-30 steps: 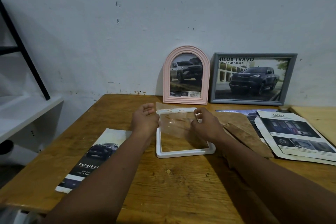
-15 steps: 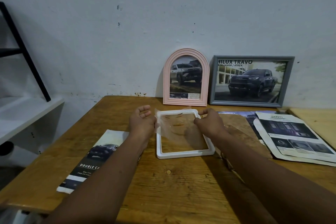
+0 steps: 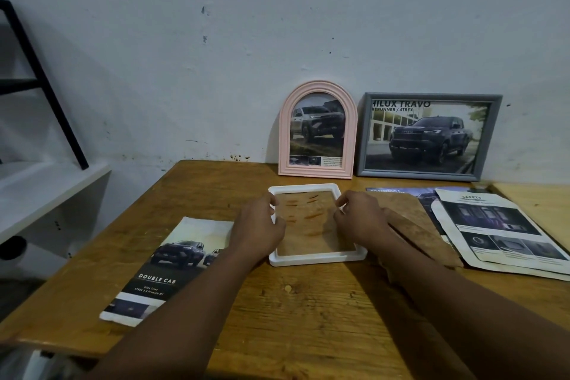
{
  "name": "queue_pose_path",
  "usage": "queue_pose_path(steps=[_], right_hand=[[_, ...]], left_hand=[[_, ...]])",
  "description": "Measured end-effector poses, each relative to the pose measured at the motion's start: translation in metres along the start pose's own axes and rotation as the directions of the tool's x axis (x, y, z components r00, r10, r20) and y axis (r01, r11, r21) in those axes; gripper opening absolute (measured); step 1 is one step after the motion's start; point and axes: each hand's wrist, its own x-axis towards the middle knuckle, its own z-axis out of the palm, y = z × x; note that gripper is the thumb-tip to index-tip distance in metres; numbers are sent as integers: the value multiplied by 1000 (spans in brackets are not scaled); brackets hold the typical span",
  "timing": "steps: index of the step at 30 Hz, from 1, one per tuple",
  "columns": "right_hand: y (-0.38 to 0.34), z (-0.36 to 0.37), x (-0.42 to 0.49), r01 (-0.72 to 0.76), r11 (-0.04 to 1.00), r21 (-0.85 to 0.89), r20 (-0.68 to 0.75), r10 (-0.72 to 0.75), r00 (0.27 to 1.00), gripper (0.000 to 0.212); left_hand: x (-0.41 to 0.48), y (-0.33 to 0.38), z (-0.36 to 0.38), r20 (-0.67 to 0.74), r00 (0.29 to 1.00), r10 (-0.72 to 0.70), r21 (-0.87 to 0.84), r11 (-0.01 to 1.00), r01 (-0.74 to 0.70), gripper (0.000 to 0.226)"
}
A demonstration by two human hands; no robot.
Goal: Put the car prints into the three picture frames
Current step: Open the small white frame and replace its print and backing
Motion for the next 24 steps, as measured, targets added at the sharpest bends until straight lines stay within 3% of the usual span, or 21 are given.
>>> queue_pose_path(steps=[4,13,24], right_hand=[[0,-1,-8,104,987,-120,11,-103,995,25],[3,-3,-12,180,980,-83,54,-176,983,24],[1,-2,-5,172,985,22,27,-172,985,22]], left_hand=[[-6,0,2,23,998,64,100,993,-66,36],[-8,-1,4,44,988,145,189,970,-151,36],[2,-1,-1,121,988,99,193,974,-122,41]])
